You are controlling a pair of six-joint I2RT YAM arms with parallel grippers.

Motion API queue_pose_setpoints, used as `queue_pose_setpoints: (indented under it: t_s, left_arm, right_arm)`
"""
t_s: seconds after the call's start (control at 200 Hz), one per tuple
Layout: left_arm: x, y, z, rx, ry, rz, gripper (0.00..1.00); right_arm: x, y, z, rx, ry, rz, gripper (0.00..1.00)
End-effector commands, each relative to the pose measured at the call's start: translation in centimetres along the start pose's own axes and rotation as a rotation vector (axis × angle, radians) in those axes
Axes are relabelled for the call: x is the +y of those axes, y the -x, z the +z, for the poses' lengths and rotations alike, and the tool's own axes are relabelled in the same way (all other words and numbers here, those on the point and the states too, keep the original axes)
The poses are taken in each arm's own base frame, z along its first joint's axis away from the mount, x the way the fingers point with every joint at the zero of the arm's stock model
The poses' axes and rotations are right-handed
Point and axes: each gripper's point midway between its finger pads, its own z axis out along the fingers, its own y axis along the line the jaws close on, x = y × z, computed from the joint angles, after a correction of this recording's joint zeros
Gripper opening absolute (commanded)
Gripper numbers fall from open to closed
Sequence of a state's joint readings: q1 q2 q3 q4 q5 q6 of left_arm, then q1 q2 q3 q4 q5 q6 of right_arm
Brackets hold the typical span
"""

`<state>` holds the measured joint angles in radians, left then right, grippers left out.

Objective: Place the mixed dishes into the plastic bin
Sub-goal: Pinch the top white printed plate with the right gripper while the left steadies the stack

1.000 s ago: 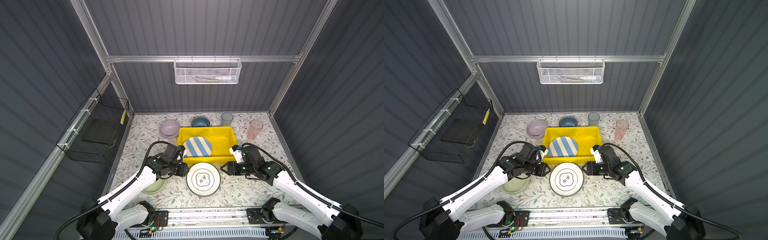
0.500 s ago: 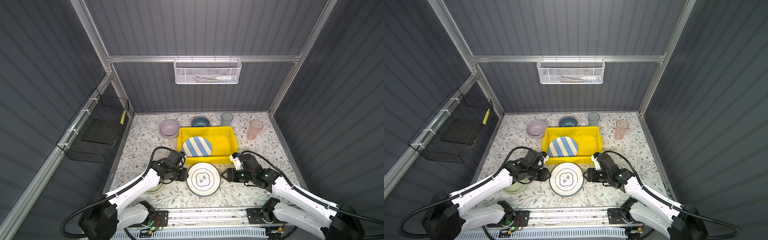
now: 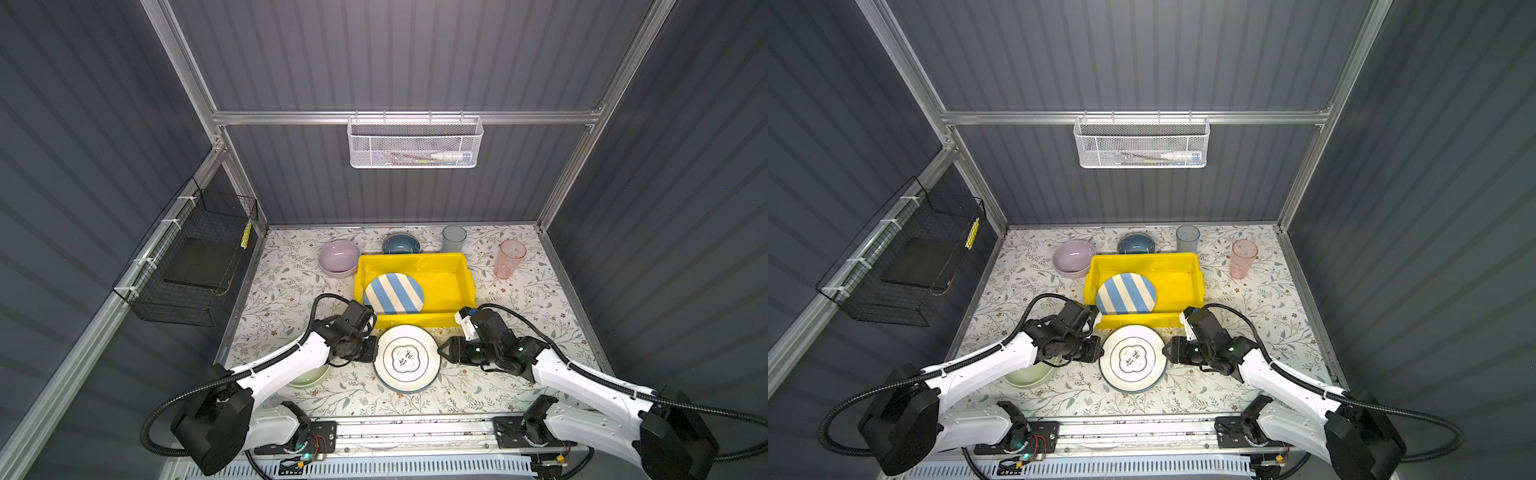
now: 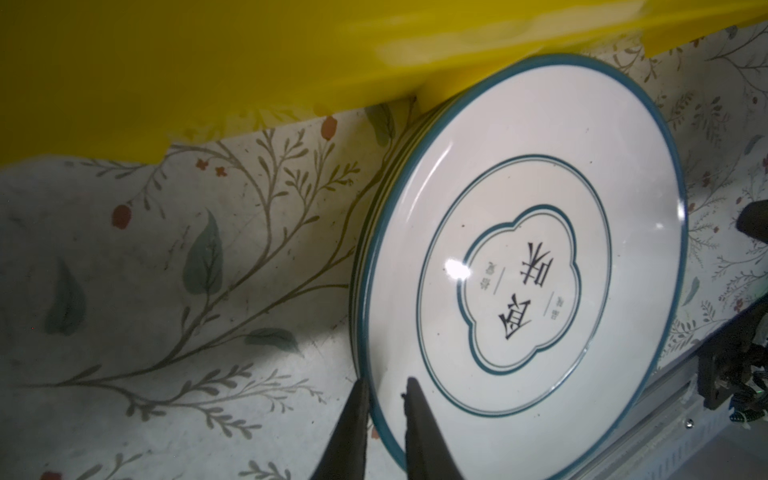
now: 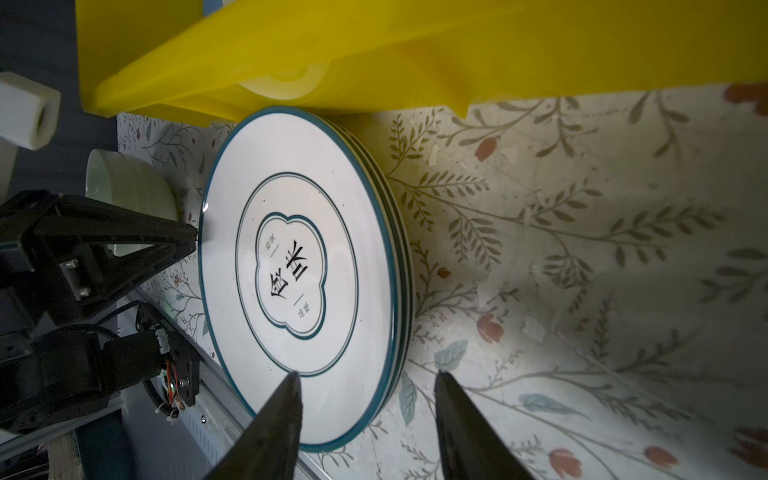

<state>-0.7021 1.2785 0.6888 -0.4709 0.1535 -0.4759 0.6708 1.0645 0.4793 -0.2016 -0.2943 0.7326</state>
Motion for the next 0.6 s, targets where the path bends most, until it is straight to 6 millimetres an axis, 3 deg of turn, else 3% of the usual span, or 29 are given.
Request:
queue_pose_setpoints:
  t_s: [0.0,0.59]
  left_arm:
    - [0.3,-0.6,0.7,0.021,0.011,-0.007,0.18]
    - [0.0,-0.7,1.6,0.034,0.003,-0.001,0.16]
  right_arm:
    - [-0.3,-0.3,0.6,0.006,-0.006,0.005,0.52]
    - [-0.6,-0.9,1.9,0.048,0.0,0.019,0.48]
